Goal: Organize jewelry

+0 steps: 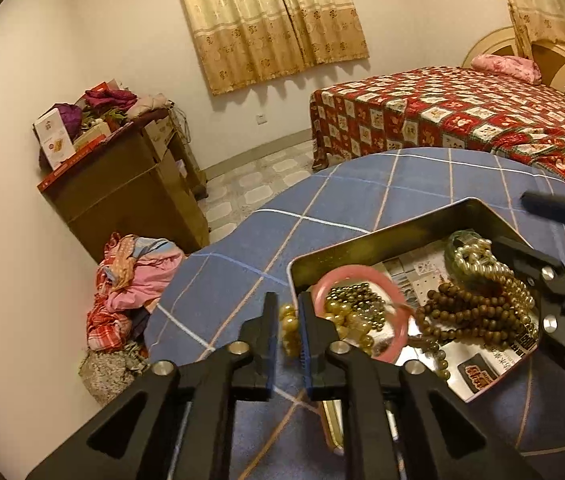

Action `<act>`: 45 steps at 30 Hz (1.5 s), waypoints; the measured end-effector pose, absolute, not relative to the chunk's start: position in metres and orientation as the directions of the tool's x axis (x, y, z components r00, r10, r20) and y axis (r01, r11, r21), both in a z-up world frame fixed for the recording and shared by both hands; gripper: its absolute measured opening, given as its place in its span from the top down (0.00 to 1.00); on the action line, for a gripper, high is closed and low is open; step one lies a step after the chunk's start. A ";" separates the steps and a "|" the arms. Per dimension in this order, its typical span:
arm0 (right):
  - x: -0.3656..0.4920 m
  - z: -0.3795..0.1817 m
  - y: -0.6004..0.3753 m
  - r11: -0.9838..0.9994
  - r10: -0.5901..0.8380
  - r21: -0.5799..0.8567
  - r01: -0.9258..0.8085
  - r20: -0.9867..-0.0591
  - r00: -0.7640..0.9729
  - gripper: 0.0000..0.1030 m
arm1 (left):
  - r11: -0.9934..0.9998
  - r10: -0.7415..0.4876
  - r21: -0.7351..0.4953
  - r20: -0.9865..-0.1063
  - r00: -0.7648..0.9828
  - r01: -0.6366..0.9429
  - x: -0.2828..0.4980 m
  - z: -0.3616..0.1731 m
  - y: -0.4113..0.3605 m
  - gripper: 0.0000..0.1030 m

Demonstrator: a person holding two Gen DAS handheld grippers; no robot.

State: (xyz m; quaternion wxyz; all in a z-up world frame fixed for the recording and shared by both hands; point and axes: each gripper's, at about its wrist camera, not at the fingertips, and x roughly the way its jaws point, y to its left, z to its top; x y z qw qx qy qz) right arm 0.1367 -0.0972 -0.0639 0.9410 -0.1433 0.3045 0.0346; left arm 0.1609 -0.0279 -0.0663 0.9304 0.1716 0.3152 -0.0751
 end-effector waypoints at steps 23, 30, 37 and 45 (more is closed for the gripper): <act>0.064 -0.012 -0.107 0.977 -0.013 -0.195 -0.089 -0.468 0.883 0.36 | 0.972 -0.062 0.169 -0.487 0.871 0.163 0.070 -0.008 0.000 0.24; 0.047 -0.001 -0.109 0.981 -0.009 -0.178 -0.076 -0.436 0.900 0.33 | 0.970 -0.058 0.182 -0.464 0.884 0.160 0.055 0.001 0.000 0.24; 0.042 0.000 -0.113 0.982 -0.014 -0.175 -0.067 -0.426 0.905 0.33 | 0.971 -0.059 0.178 -0.459 0.887 0.157 0.050 0.005 0.001 0.24; 0.038 -0.001 -0.116 0.983 -0.013 -0.169 -0.066 -0.425 0.905 0.32 | 0.971 -0.056 0.182 -0.455 0.889 0.155 0.048 0.006 0.002 0.24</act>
